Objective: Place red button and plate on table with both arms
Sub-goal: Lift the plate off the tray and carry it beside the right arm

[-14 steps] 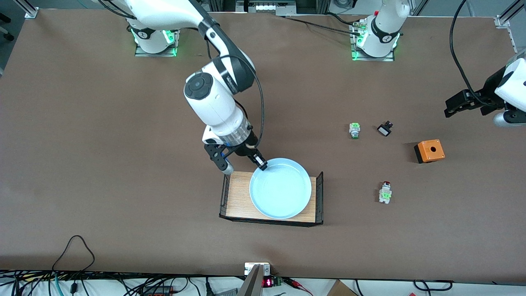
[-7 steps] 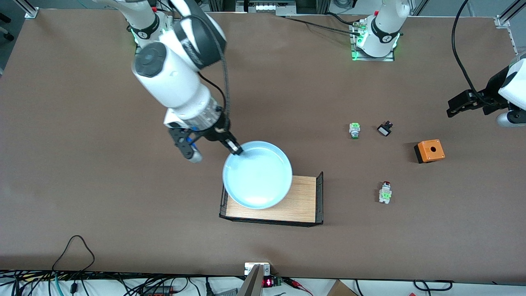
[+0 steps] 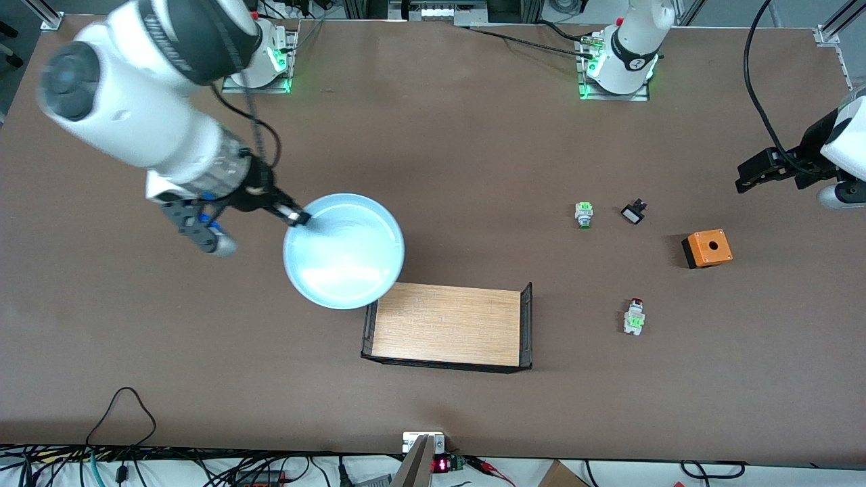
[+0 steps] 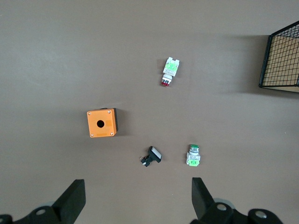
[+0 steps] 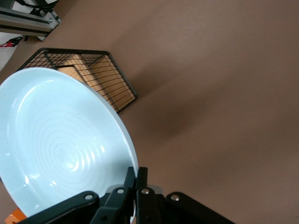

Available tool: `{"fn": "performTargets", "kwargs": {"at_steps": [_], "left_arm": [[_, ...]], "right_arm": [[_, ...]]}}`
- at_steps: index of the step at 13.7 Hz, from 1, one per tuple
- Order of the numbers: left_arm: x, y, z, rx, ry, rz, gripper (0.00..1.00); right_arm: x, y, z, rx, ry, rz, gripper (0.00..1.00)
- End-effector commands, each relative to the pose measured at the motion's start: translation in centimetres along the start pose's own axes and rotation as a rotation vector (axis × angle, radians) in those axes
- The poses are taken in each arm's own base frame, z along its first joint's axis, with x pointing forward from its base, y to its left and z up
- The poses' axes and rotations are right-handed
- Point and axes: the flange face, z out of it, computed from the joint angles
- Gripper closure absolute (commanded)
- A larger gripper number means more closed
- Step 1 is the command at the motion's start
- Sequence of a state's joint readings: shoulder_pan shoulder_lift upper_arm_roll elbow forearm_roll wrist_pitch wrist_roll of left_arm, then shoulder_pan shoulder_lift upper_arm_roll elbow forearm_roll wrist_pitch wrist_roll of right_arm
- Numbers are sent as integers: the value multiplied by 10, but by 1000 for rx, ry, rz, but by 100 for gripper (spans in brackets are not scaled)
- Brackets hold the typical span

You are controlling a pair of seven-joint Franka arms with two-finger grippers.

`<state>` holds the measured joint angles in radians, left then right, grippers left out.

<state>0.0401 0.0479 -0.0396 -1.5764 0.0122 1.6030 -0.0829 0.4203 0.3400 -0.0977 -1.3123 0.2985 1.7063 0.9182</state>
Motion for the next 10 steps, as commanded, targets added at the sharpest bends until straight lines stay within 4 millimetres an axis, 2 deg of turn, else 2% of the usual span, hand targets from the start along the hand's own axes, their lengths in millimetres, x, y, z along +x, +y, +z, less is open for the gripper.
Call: {"fn": "performTargets", "kwargs": {"at_steps": [1,4,8,10], "left_arm": [[-3,-1,-6,-1,4,-4,0],[-3,-1,-6,-1,4,-4,0],[-3,2,-6,-1,4,0,0],[-3,-1,-6,-1,4,-4,0]], "right_arm": [[23,44,-6,-30,-66,-85,100],[56,100,5,-57,-115,-185,100],[91,157,19,-81,-154,-276,100],[112,193,31,-108,-177,-320,100]]}}
